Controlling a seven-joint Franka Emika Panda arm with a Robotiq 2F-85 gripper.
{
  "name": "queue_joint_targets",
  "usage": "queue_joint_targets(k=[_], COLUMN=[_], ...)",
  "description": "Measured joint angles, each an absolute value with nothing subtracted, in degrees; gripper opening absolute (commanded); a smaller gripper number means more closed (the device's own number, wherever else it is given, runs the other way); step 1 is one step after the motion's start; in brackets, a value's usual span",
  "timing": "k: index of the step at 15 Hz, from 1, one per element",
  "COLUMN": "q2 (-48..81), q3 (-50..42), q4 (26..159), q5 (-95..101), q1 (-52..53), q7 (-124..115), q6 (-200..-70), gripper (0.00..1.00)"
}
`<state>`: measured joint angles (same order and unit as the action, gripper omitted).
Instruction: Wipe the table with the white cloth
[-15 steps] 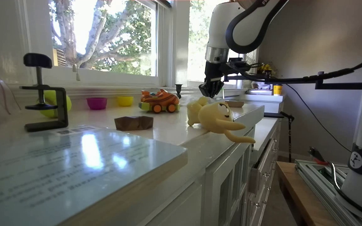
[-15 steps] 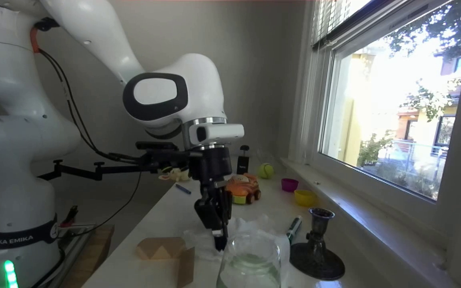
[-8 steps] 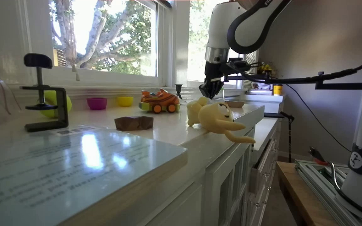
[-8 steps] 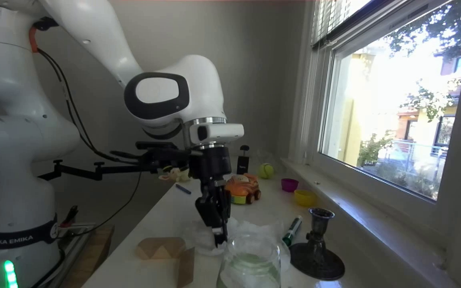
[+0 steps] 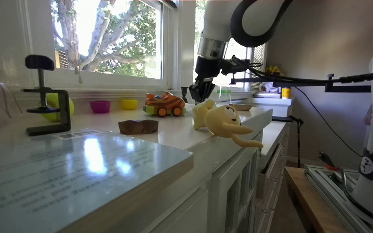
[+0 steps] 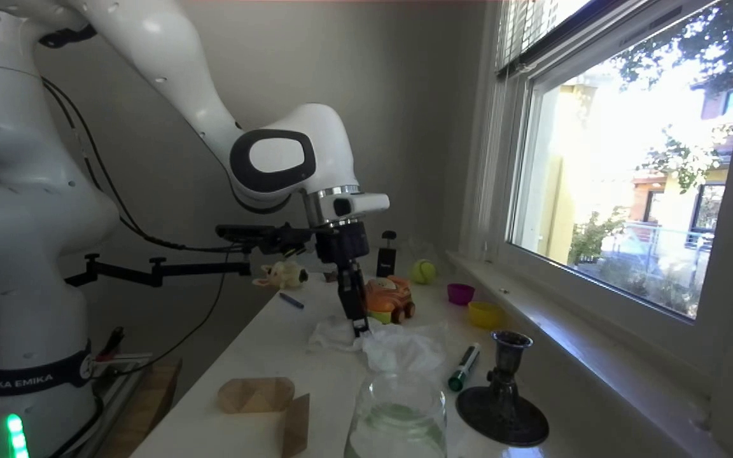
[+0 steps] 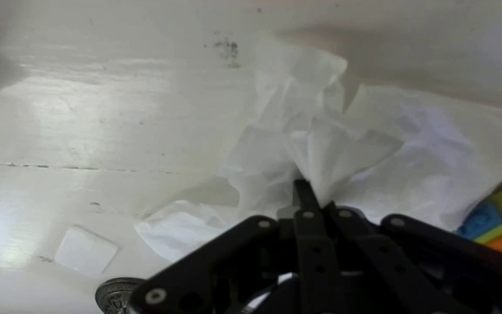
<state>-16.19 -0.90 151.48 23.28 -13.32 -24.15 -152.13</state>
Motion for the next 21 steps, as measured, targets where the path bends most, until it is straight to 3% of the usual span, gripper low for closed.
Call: queue_joint_targets(k=[10,21], q2=[-16.6,-17.4], q3=[-4.77,-1.17], q4=[151.53,151.68], q5=[28.25,21.75], q1=[-26.32,-12.93], q7=[-25.22,-22.3], q6=[-149.82,-150.64], gripper=[0.0,0.0])
